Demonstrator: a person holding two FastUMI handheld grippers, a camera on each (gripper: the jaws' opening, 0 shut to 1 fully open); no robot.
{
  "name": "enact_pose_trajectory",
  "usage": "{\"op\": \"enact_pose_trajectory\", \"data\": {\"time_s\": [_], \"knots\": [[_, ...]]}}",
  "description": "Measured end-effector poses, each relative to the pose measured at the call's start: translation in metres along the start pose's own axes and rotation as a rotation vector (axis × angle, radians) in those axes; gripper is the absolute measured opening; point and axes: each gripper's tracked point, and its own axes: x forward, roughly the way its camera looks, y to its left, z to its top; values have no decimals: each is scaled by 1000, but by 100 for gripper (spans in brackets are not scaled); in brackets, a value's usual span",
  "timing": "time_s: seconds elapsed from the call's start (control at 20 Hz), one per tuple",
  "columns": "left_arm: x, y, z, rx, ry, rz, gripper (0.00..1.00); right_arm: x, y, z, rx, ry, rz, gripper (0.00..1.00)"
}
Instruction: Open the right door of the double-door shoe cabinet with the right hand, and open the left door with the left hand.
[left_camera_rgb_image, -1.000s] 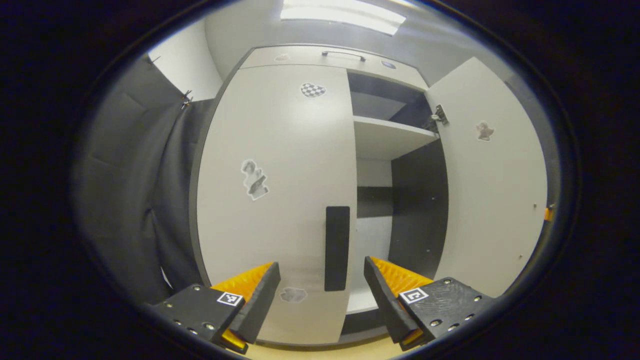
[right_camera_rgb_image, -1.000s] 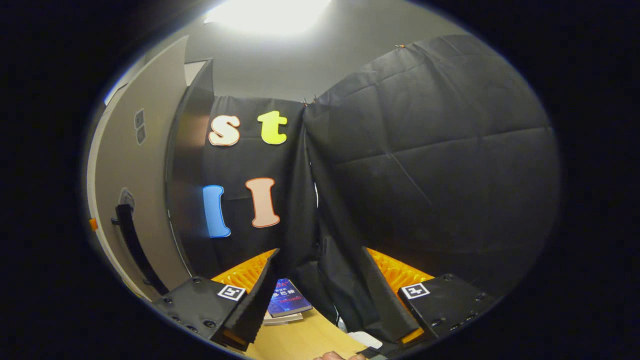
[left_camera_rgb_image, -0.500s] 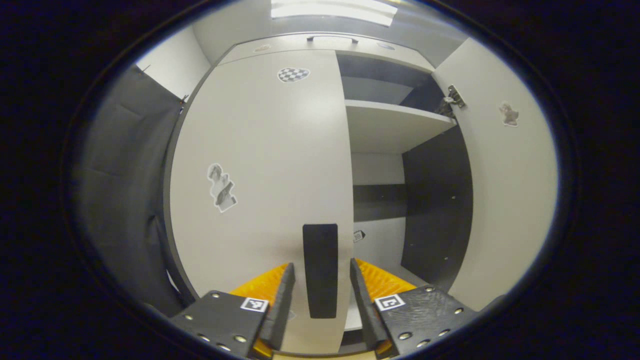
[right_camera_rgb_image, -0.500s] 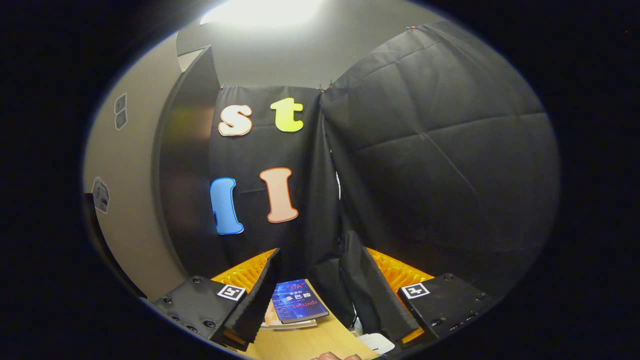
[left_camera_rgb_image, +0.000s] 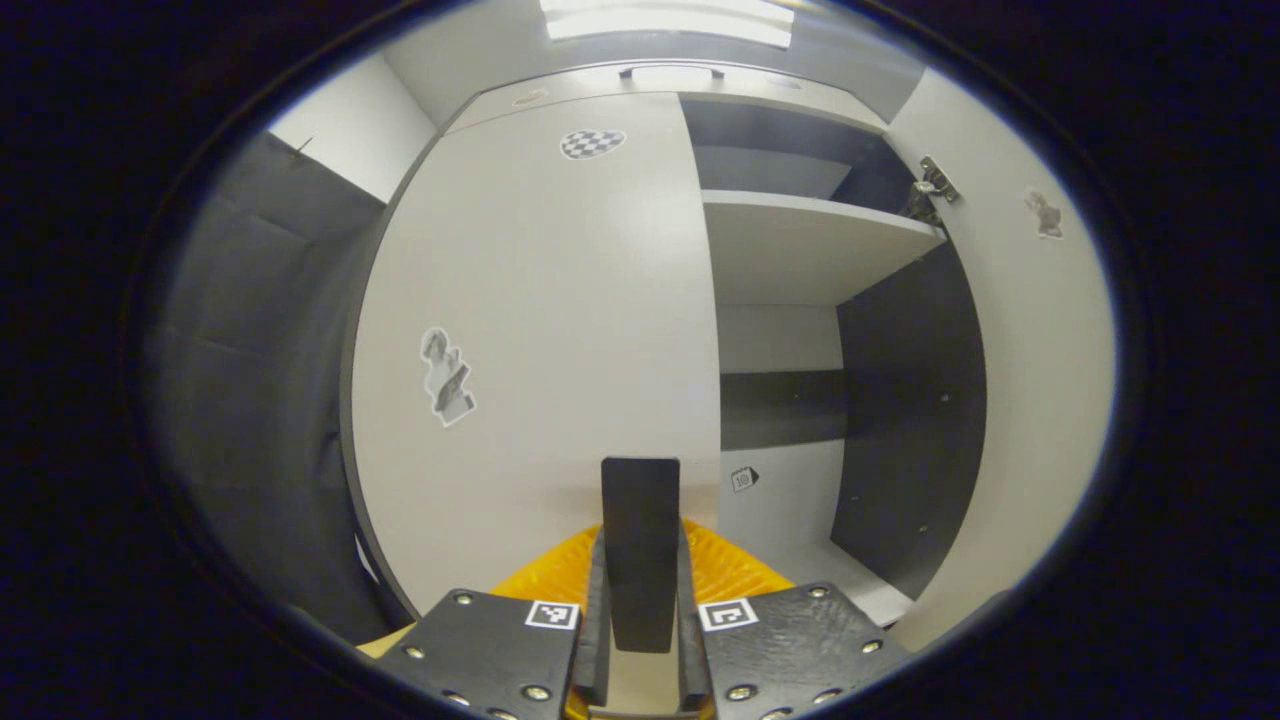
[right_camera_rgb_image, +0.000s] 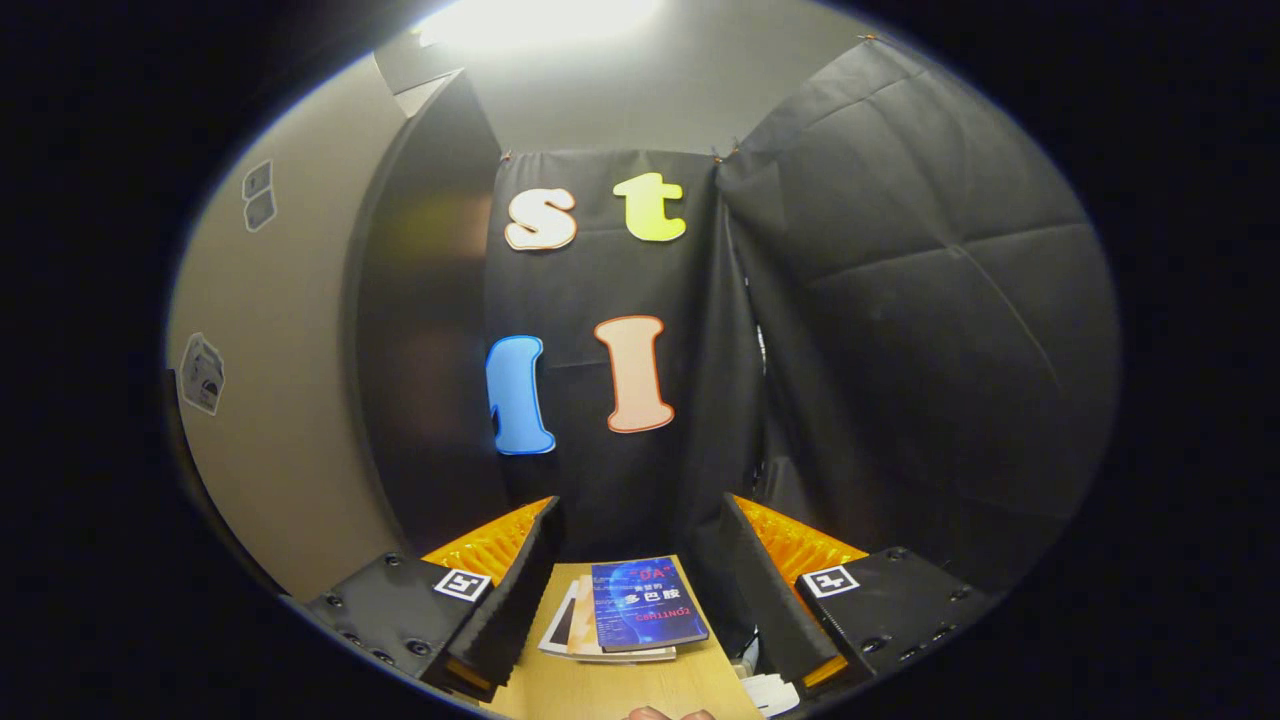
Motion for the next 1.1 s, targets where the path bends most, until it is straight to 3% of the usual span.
{"op": "enact_pose_trajectory", "data": {"time_s": [0.15, 0.25, 0.3, 0.35, 0.4, 0.55, 0.6, 0.65, 1.1], "knots": [[-1, 1, -6, -32, 15, -20, 22, -2, 11, 3, 3, -15, 52, 97], [0, 2, -6, -30, 35, -19, 12, -6, 18, 2, 7, -28, 75, 97], [-2, 1, -6, -19, 34, -10, 7, -6, 21, 1, 5, -25, 85, 92], [1, 1, -5, -14, 32, -6, 6, -7, 21, -3, 2, -15, 89, 92], [-1, 2, -7, -34, 41, -11, 6, -9, 21, -6, 2, -4, 95, 97], [-2, 0, -7, -66, 68, -35, 7, -15, 27, -6, 41, 13, 118, 97], [-2, 1, -8, -59, 71, -28, 6, -16, 30, -4, 52, 14, 127, 92], [-2, 1, -7, -58, 71, -26, 6, -18, 31, -4, 54, 13, 125, 97], [-8, 4, -7, -70, 61, -16, 7, -46, 35, 1, 27, 5, 66, 97]]}}
